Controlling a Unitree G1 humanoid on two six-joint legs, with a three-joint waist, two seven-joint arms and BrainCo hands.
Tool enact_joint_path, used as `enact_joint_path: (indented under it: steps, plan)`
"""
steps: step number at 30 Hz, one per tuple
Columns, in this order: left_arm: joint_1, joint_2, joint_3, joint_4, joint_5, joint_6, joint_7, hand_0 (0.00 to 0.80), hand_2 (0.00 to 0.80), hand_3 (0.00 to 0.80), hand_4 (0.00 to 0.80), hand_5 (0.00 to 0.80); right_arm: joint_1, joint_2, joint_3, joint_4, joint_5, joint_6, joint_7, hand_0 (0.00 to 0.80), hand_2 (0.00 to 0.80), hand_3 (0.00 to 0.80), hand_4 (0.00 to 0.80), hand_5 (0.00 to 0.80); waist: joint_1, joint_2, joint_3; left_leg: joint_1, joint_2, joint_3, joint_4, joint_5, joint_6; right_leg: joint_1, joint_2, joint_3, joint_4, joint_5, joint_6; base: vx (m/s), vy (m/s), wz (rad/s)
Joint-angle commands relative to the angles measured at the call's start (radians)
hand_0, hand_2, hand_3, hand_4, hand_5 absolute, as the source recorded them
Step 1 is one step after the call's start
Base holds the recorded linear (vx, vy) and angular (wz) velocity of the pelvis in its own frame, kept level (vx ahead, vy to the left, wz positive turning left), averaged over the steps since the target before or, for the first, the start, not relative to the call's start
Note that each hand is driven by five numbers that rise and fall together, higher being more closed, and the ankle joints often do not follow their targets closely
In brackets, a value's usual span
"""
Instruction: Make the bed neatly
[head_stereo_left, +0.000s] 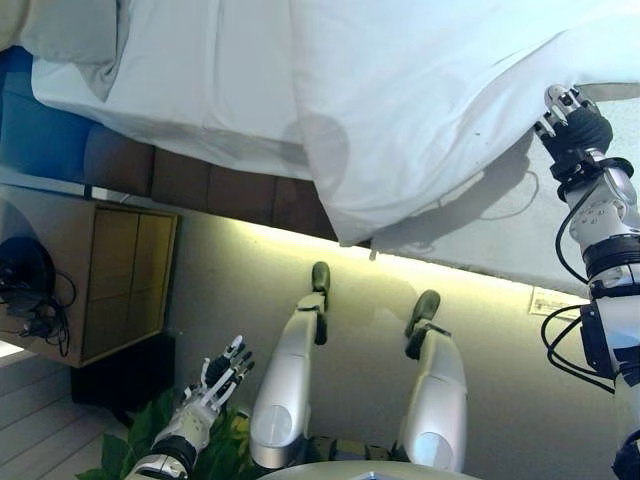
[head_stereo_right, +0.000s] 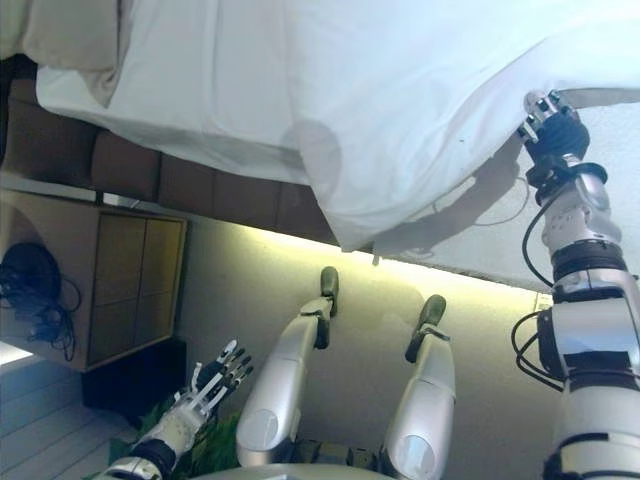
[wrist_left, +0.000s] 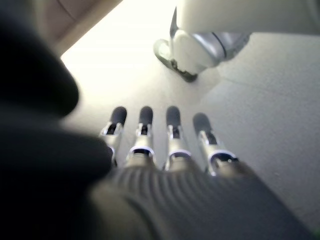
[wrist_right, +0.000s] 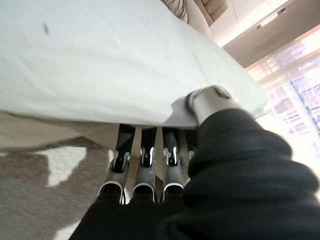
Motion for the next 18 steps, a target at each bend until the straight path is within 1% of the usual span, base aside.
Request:
enact_joint_path:
  steps: [1,9,14,18]
  plan:
    - [0.036,0.06,-0.005,-0.009,0.01,0.004,-0.006,0.0,0.0,0.0,0.0,0.0,-0.09,-0.074,0.007,-0.089,-0.015,-0.057,0.063,0.8,0.8,0.8,0.8,0.8,0.016,-0.01,0.002,0.018,-0.001,-0.042,0.043,-0.078,-0.008,0.009,0.016,-0.027,-0.083,0.084,-0.013,0.0,0.0,0.0]
    - [0.039,0.07,0.003,0.005,-0.001,-0.004,-0.008,0.0,0.0,0.0,0.0,0.0,-0.076,-0.079,0.02,-0.084,-0.013,-0.056,0.111,0.8,0.8,0.8,0.8,0.8,0.017,-0.015,0.002,0.04,-0.001,-0.042,0.026,-0.073,-0.01,0.037,0.016,-0.036,-0.106,0.088,-0.012,0.0,0.0,0.0]
    - [0.022,0.075,0.008,0.004,-0.012,-0.022,-0.007,0.0,0.0,0.0,0.0,0.0,-0.066,-0.071,0.025,-0.087,0.004,-0.037,0.155,0.8,0.8,0.8,0.8,0.8,0.016,-0.024,0.002,0.068,0.002,-0.04,0.015,-0.071,-0.013,0.067,0.018,-0.041,-0.123,0.09,-0.012,-0.036,-0.003,0.0]
    - [-0.006,0.084,0.013,-0.02,-0.053,-0.059,-0.04,0.0,0.0,0.0,0.0,0.0,-0.05,-0.057,0.024,-0.078,0.021,-0.009,0.194,0.8,0.8,0.8,0.8,0.8,0.013,-0.035,0.002,0.119,0.01,-0.038,-0.003,-0.069,-0.018,0.122,0.021,-0.045,-0.146,0.089,-0.012,0.0,0.0,0.0]
